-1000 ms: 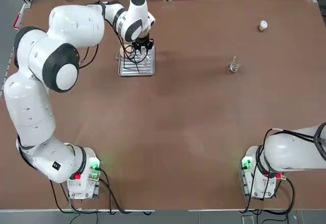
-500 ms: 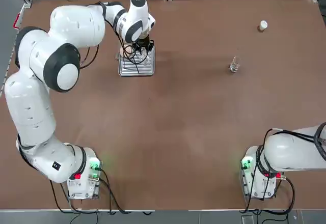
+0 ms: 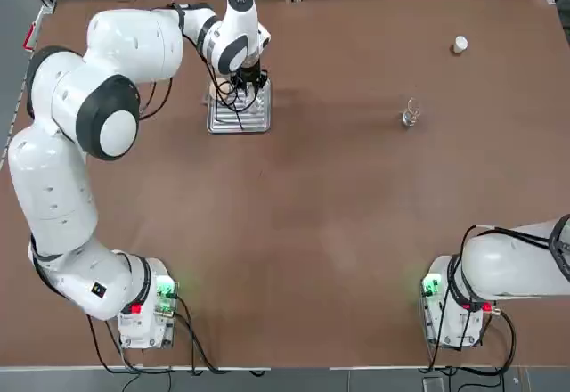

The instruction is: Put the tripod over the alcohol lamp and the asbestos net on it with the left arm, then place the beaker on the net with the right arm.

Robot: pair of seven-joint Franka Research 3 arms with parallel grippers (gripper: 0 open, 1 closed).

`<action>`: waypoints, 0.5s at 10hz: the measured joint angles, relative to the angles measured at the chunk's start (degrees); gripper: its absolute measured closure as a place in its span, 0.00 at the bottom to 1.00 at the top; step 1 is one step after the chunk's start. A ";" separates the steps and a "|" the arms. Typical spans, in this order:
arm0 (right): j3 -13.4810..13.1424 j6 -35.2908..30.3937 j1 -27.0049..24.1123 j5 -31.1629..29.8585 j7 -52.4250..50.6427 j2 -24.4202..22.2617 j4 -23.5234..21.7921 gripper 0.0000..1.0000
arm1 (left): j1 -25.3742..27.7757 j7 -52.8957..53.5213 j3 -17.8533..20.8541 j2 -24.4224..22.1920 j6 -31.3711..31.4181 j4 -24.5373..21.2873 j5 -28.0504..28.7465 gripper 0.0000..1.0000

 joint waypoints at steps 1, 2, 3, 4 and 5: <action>0.00 -0.05 0.00 0.00 0.00 0.00 0.00 0.00 | 0.00 0.00 -0.01 0.00 0.00 0.00 0.00 0.68; 0.00 -0.10 0.00 0.00 0.00 0.00 0.00 0.00 | 0.00 0.00 -0.02 0.00 0.00 0.00 0.00 0.70; 0.00 -0.14 0.00 0.00 0.00 0.00 0.00 0.00 | 0.00 0.00 -0.06 -0.08 0.04 0.12 0.00 0.73; 0.00 -0.15 0.00 0.00 0.00 0.00 0.00 0.00 | -0.02 0.00 -0.08 -0.11 0.03 0.14 0.00 0.73; 0.00 -0.15 0.00 0.00 0.00 0.00 0.00 0.00 | -0.01 0.00 -0.07 -0.09 0.03 0.12 0.00 0.74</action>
